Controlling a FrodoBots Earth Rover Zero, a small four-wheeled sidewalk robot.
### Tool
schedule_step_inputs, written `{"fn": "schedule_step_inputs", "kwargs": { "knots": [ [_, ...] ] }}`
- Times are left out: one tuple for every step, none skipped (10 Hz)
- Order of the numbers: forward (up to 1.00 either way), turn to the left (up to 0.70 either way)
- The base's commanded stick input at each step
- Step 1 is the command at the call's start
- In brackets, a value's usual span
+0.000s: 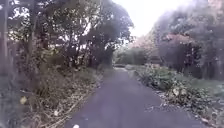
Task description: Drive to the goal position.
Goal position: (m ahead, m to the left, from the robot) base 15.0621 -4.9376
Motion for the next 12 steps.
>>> {"fn": "schedule_step_inputs", "kwargs": {
  "knots": [
    [0.70,0.00],
    [0.70,0.00],
    [0.70,0.00],
    [0.70,0.00],
    [0.70,0.00],
    [0.70,0.00],
    [0.70,0.00],
    [0.70,0.00],
    [0.70,0.00],
    [0.70,0.00],
    [0.70,0.00],
    [0.70,0.00]
  ]
}}
